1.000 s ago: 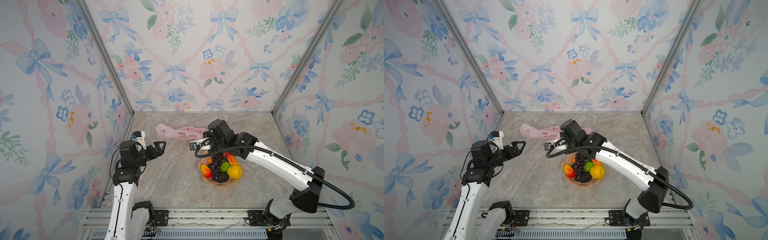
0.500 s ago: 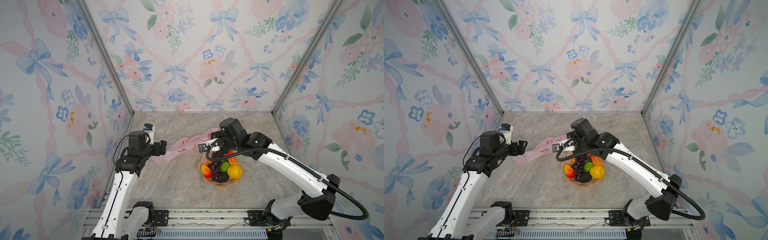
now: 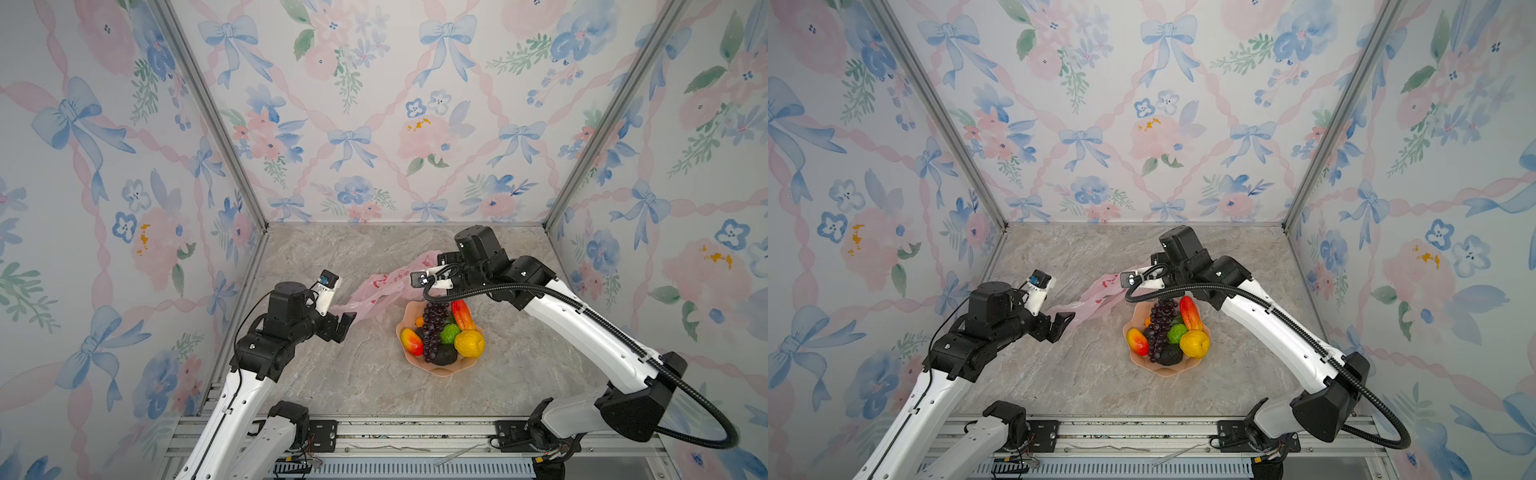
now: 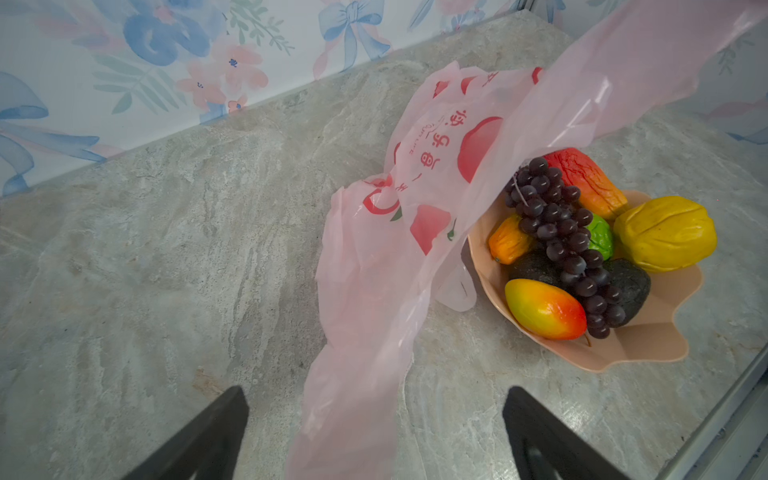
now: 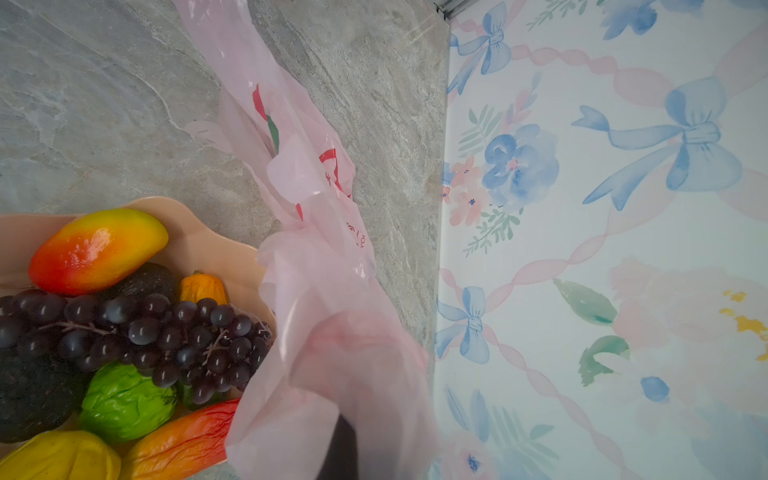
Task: Place the fruits into the plastic bag
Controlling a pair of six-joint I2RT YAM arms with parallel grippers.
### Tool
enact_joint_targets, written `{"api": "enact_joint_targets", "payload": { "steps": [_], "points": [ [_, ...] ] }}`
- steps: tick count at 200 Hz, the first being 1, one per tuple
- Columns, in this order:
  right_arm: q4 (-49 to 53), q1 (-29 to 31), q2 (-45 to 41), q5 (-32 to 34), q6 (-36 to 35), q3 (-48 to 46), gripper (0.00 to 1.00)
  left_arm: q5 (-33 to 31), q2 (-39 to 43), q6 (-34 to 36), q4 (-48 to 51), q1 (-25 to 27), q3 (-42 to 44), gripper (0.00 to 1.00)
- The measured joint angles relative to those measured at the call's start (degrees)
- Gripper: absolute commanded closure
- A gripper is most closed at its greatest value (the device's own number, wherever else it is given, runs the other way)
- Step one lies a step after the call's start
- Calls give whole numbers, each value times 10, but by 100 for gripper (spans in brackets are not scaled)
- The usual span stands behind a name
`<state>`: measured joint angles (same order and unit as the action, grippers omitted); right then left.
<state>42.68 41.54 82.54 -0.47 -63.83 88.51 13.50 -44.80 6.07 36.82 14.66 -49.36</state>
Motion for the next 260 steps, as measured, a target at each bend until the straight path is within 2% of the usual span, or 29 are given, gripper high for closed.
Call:
{"api": "enact_joint_targets", "payload": {
  "steps": [56,80,103,116,135,148,171,181,198,211,238,247,260],
  "points": [
    [0,-14,0,-5,8,-4,100,-9,-101,8,25,16,-30,8],
    [0,-18,0,-4,8,-4,100,-11,-116,8,36,25,-30,8],
    [0,-25,0,-4,9,-4,100,-13,-119,8,40,26,-32,13],
    [0,-28,0,-4,10,-4,100,-16,-127,7,43,26,-37,20],
    [0,-31,0,-4,13,-4,100,-22,-144,3,45,28,-43,39],
    [0,-33,0,-4,14,-4,100,-27,-153,3,47,30,-43,49],
    [0,-36,0,-4,14,-4,100,-32,-159,4,52,34,-43,55],
    [0,-38,0,-4,14,-4,100,-33,-159,3,52,35,-43,62],
    [0,-42,0,-4,14,-4,100,-33,-161,2,53,39,-45,85],
    [0,-44,0,-4,14,-4,100,-34,-164,0,54,42,-46,99],
    [0,-44,0,-4,15,-4,100,-41,-174,-1,63,54,-51,100],
    [0,-44,0,-4,17,-6,89,-38,-177,-5,69,56,-58,100],
    [0,-44,-2,-4,26,-13,59,-28,-181,-17,72,56,-75,100]
  ]
}}
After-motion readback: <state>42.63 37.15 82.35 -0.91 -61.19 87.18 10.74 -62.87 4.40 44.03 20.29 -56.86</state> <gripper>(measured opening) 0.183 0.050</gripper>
